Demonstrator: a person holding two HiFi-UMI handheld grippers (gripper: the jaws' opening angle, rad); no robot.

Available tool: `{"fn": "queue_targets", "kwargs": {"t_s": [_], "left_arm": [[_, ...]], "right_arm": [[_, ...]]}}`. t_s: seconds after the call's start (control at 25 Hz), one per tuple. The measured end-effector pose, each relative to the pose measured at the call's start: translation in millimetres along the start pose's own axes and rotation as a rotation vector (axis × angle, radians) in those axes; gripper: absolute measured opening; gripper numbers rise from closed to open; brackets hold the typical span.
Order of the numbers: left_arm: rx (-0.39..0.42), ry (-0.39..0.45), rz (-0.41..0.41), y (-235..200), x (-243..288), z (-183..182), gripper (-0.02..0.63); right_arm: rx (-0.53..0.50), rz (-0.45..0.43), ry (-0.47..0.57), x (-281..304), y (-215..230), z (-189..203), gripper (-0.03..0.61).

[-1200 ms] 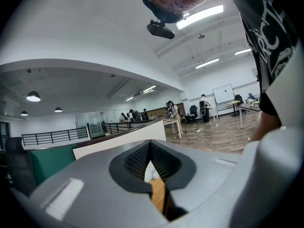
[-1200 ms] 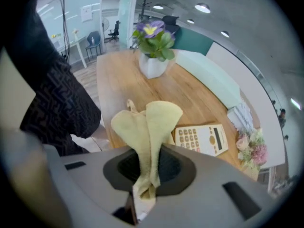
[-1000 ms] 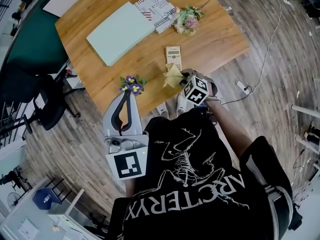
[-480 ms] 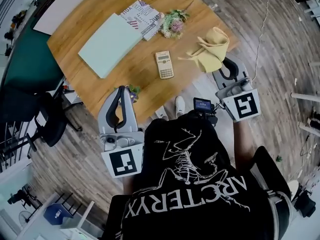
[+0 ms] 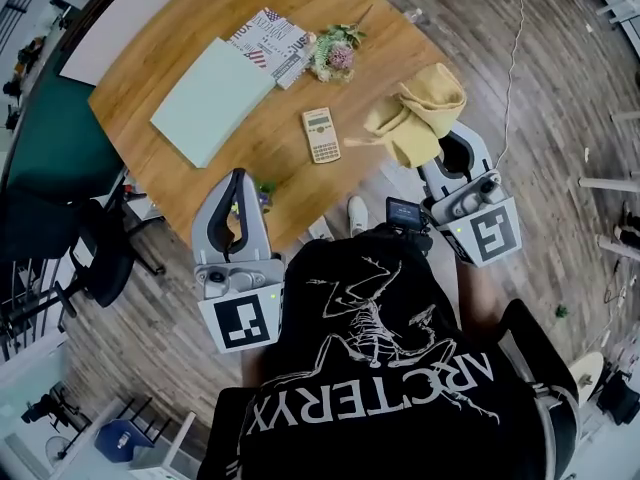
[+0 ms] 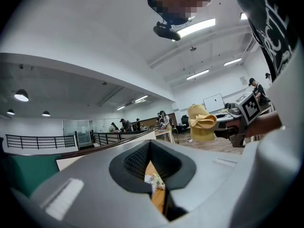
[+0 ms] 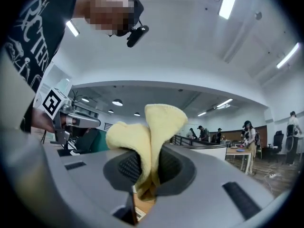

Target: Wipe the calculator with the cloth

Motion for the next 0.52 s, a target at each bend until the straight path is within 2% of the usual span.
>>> {"fn": "queue_targets", "kwargs": {"t_s": [0.52], "left_arm": [[-0.002, -0.006, -0.005, 5.7, 3.2, -2.8, 0.009]], "right_arm": [[-0.014, -0.023, -0.012, 4.4, 2.9, -3.1, 0.057]]}}
Point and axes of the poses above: the fingertips, and each gripper's own axes: x forward along the fingers, y to its right, z out of its underside, the point moved 7 cm from there along -x, backward along the fingers, and after that the axes turned 13 degrees about -z, right-handed, at the moved point
